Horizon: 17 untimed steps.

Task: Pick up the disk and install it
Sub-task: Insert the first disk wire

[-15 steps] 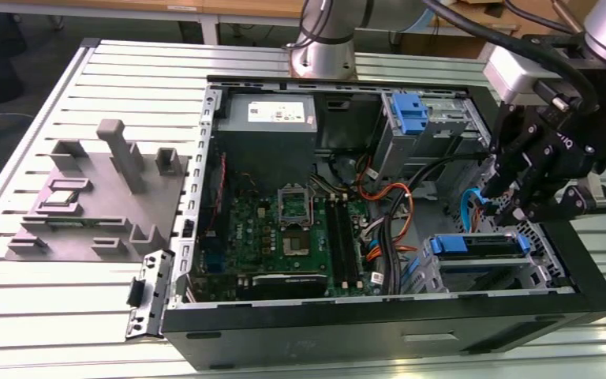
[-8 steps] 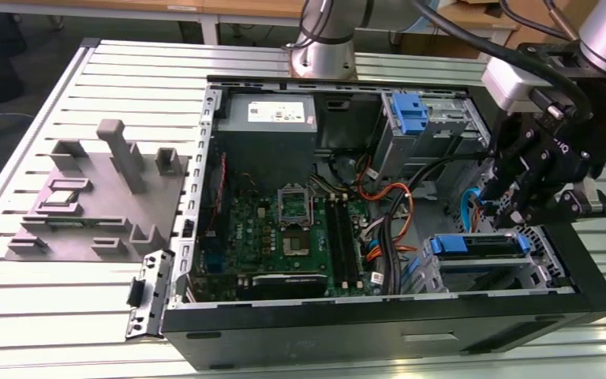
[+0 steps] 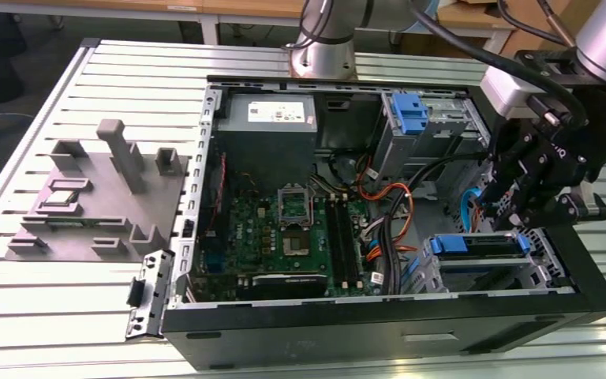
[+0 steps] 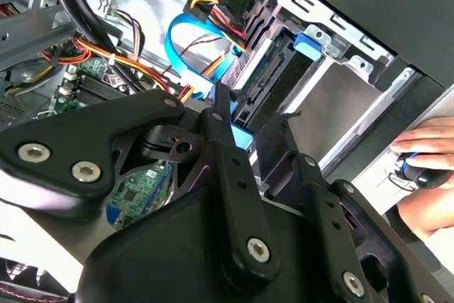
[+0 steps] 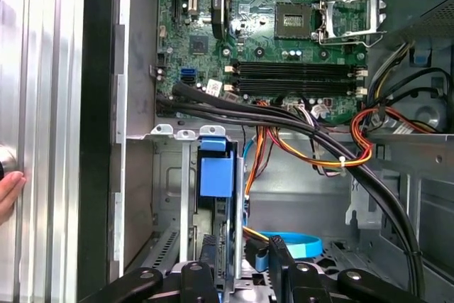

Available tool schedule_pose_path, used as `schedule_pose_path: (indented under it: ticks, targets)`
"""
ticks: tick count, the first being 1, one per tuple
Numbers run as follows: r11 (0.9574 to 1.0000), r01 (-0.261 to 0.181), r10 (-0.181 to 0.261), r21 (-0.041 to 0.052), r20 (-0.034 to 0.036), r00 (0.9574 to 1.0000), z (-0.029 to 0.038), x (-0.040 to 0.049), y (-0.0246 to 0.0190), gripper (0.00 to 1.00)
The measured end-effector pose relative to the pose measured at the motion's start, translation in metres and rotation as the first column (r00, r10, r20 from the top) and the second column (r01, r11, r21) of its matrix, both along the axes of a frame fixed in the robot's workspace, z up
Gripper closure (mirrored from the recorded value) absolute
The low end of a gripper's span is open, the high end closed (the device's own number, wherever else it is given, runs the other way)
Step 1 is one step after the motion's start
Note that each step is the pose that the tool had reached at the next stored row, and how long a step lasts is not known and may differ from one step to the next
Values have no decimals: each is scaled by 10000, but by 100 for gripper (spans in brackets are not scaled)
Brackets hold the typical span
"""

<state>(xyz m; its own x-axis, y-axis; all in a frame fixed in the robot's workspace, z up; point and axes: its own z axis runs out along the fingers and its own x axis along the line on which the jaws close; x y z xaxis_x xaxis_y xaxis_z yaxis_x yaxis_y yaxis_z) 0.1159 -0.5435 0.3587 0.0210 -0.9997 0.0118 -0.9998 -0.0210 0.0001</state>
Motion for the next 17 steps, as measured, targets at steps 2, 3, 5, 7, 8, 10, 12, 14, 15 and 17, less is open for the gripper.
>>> schedule_pose_path:
  ticks: [2, 3, 5, 7, 8, 10, 12, 14, 15, 17]
  targets:
    - [10000, 0, 0, 0, 0, 10000, -21, 0, 1, 58]
    - [10000, 0, 0, 1, 0, 10000, -29, 0, 1, 58]
    - [10000, 0, 0, -2, 0, 10000, -31, 0, 1, 58]
    - [10000, 0, 0, -2, 0, 10000, -32, 0, 1, 58]
    - [10000, 0, 0, 0, 0, 10000, -33, 0, 1, 58]
    - [10000, 0, 0, -1, 0, 10000, -32, 0, 1, 58]
    - [10000, 0, 0, 0, 0, 10000, -33, 0, 1, 58]
    - [10000, 0, 0, 0, 0, 10000, -33, 0, 1, 58]
    - [10000, 0, 0, 0, 0, 10000, -33, 0, 1, 59]
    - [10000, 0, 0, 0, 0, 10000, -33, 0, 1, 66]
